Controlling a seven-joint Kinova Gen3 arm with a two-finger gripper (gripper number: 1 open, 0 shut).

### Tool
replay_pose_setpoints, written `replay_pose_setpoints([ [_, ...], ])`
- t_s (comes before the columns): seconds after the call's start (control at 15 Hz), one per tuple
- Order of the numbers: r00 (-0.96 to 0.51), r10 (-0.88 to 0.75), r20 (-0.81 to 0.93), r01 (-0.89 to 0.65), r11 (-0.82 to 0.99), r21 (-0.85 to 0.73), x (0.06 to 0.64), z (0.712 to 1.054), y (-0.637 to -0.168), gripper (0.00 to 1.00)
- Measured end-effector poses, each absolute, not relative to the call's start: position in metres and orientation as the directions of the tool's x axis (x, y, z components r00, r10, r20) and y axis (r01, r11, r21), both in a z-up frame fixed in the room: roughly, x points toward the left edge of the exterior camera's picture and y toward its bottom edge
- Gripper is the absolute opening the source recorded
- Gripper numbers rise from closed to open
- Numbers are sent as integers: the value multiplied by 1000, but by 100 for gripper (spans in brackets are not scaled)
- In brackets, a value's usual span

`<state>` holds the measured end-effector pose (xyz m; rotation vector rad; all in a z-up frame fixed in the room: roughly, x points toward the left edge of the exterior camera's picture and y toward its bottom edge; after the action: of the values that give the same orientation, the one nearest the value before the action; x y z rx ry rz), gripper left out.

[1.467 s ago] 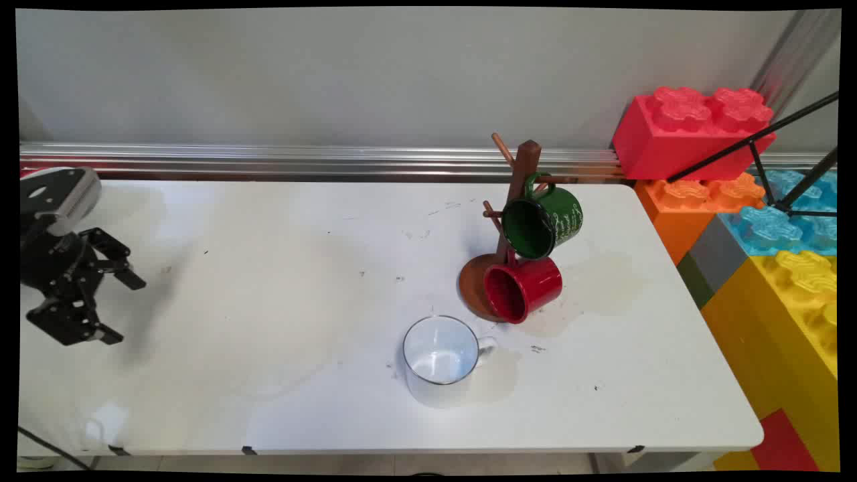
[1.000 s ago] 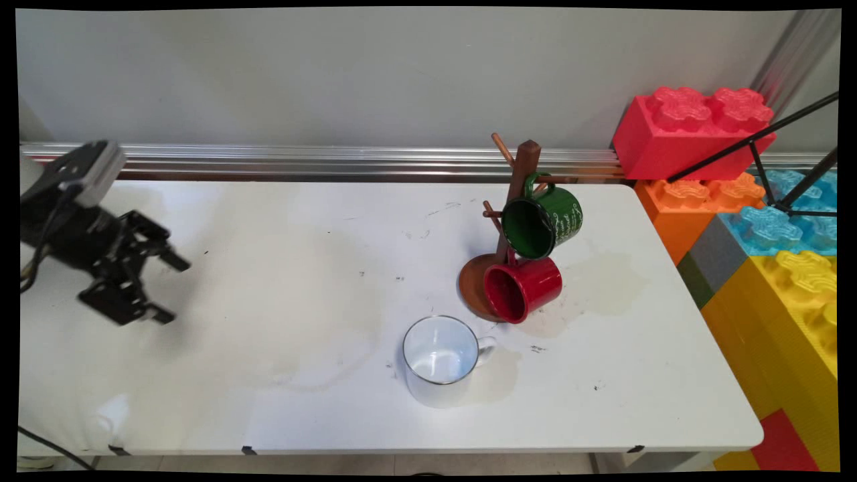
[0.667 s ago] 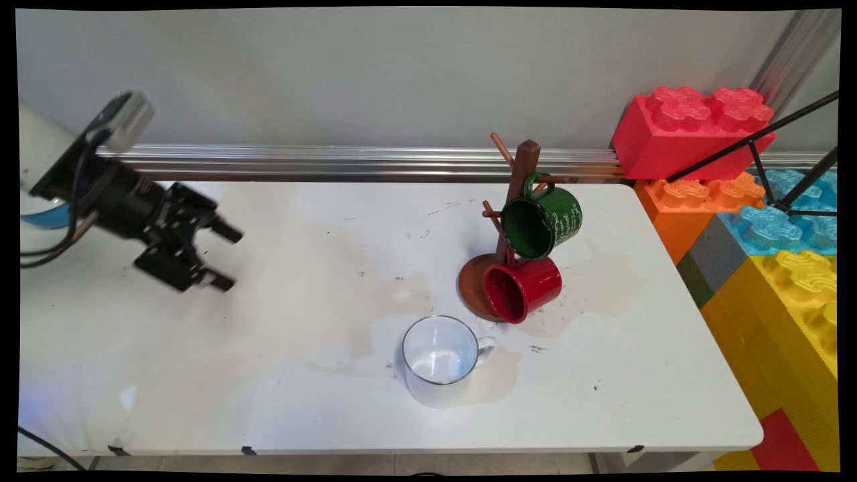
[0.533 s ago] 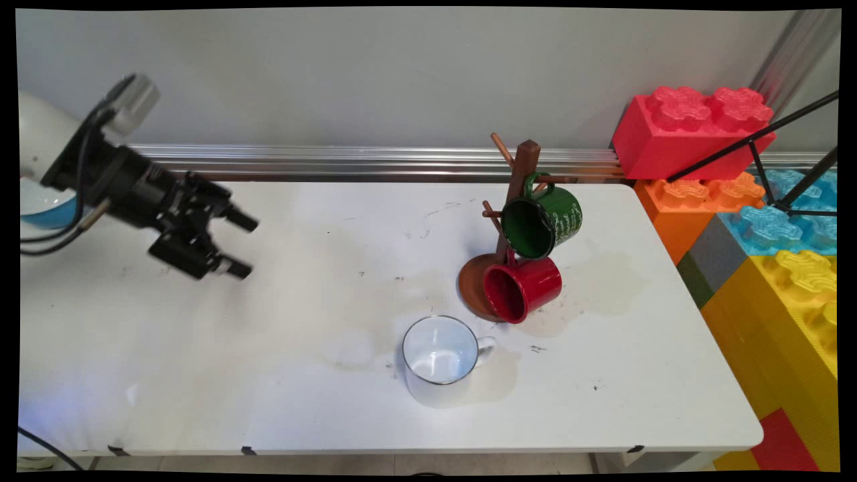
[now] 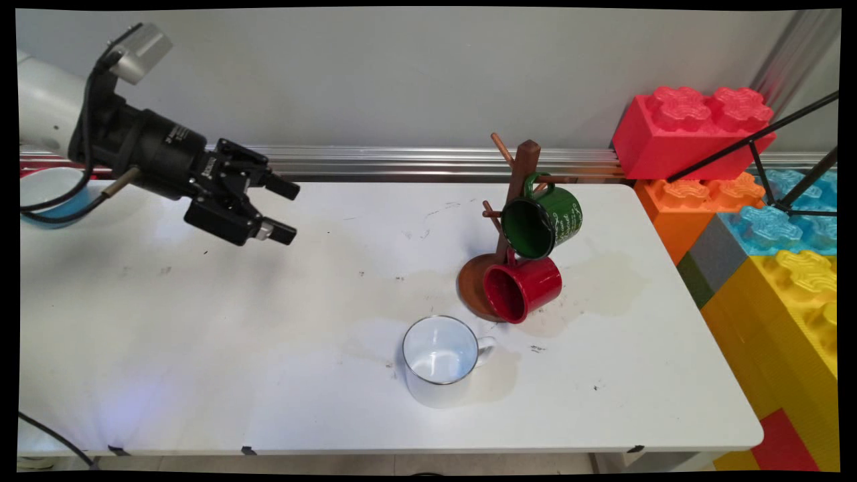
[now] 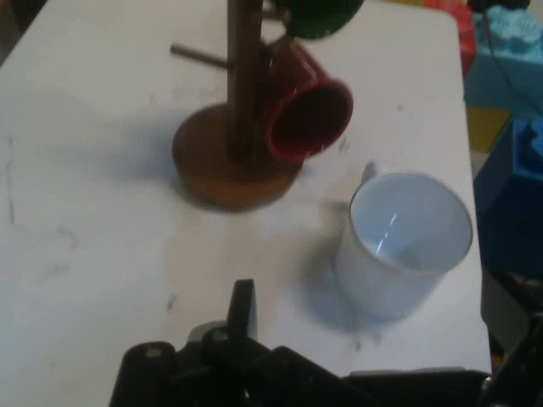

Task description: Pick up the green mug from the rack

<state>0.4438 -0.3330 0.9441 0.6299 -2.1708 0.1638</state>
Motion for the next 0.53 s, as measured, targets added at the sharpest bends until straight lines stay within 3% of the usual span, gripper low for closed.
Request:
replay_pose_setpoints([
  [0.53,-514,-403,757,-496,860,120,392,963,-335,100],
])
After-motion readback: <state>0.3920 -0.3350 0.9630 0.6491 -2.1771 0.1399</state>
